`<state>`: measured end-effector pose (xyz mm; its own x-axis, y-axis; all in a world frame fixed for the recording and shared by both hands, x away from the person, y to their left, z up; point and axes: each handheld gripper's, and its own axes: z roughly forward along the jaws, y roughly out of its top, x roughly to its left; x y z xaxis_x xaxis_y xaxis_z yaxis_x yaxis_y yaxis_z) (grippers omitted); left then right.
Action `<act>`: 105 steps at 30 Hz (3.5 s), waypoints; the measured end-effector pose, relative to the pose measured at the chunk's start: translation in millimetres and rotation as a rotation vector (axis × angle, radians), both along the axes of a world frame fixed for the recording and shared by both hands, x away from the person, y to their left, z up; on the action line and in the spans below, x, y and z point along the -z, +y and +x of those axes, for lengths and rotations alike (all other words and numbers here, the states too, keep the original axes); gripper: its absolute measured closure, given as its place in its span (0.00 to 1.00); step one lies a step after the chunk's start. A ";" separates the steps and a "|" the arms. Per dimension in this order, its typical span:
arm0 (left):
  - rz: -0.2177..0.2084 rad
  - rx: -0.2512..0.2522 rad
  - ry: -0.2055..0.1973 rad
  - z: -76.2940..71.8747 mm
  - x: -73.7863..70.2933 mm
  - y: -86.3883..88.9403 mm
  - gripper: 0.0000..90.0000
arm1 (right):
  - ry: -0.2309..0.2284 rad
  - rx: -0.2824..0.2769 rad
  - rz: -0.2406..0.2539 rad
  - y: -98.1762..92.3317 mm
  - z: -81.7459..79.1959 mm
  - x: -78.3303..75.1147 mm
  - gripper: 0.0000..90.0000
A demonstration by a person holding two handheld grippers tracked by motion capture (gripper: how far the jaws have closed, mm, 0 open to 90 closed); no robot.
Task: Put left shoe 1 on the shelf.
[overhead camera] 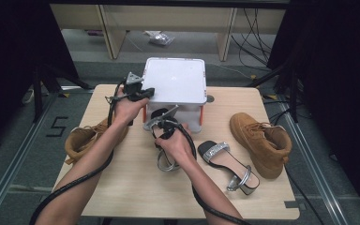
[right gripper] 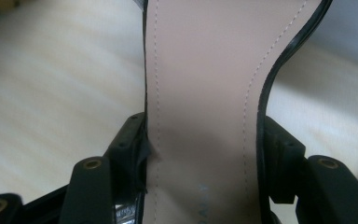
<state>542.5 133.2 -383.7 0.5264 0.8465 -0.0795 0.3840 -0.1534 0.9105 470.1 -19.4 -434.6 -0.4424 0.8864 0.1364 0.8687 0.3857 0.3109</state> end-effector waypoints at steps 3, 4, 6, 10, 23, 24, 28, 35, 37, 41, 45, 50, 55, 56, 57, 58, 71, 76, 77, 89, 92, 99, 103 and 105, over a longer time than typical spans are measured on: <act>-0.002 0.001 0.000 0.0 0.0 0.1 1.00 | -0.030 0.011 0.002 6.7 12.4 1.0 0.48; -0.003 0.001 0.003 0.1 -0.1 0.3 1.00 | -0.039 -0.017 -0.012 6.8 17.0 2.4 0.48; -0.012 0.003 0.005 0.4 0.2 0.6 1.00 | -0.032 0.047 0.019 12.4 22.3 3.2 0.48; -0.005 0.003 0.002 0.2 0.2 0.7 1.00 | -0.066 0.011 -0.027 12.4 34.0 9.5 0.48; -0.005 0.000 0.004 0.5 0.2 -0.1 1.00 | -0.067 0.122 0.000 24.8 42.4 20.7 0.48; -0.005 -0.001 0.004 0.5 0.1 -0.3 1.00 | -0.067 0.118 -0.005 24.7 42.5 22.3 0.48; -0.004 -0.002 0.002 0.3 0.2 -0.4 1.00 | -0.067 0.122 -0.008 26.8 42.9 26.5 0.48; -0.004 0.001 0.002 0.8 0.2 -0.4 1.00 | -0.093 0.083 -0.029 28.3 46.2 33.8 0.47; -0.004 0.000 0.000 0.8 0.5 -0.4 1.00 | -0.152 0.033 -0.065 25.8 47.3 36.1 0.44; 0.002 0.001 -0.001 1.4 0.2 -1.0 1.00 | -0.184 0.103 0.022 26.8 39.5 26.1 0.38; 0.008 -0.002 0.002 1.2 -0.4 -1.2 1.00 | -0.218 0.069 0.031 20.2 28.8 12.2 0.37; 0.010 0.001 0.003 1.8 -0.7 -1.3 1.00 | -0.242 0.041 0.088 2.6 6.5 -5.5 0.36; 0.010 0.002 0.002 2.4 -0.8 -1.7 1.00 | -0.241 0.018 0.114 -19.0 -22.5 -17.8 0.37; 0.011 0.001 0.002 2.3 -0.8 -1.8 1.00 | -0.246 0.014 0.113 -22.8 -27.5 -19.5 0.37; 0.010 0.001 0.003 2.3 -0.8 -1.9 1.00 | -0.257 -0.011 0.109 -27.7 -31.0 -19.8 0.37; 0.010 0.000 0.003 2.3 -0.9 -2.0 1.00 | -0.253 -0.007 0.107 -30.1 -34.6 -19.3 0.37; 0.010 0.000 0.006 2.6 -1.1 -1.9 1.00 | -0.224 -0.094 0.053 -33.6 -53.6 30.9 0.39; 0.012 0.002 0.007 2.8 -1.4 -1.9 1.00 | -0.302 -0.096 0.047 -20.5 -49.9 45.6 0.36; 0.012 0.001 0.007 2.7 -1.4 -1.9 1.00 | -0.300 -0.081 0.051 -17.1 -49.4 48.3 0.36; 0.011 0.002 0.006 2.7 -1.2 -1.8 1.00 | -0.313 0.045 0.064 -7.1 -42.1 60.1 0.45; 0.013 0.002 0.008 2.9 -1.5 -2.0 1.00 | -0.298 0.074 0.072 -5.8 -41.5 57.3 0.45; 0.009 0.002 0.006 3.6 -1.3 -3.3 1.00 | -0.275 0.114 0.085 -1.2 -35.6 43.4 0.46; 0.010 0.004 0.008 3.7 -1.2 -2.6 1.00 | -0.286 0.113 0.072 4.1 -34.5 38.5 0.46; 0.011 0.005 0.008 3.7 -1.3 -2.5 1.00 | -0.281 0.119 0.069 7.6 -33.9 38.8 0.46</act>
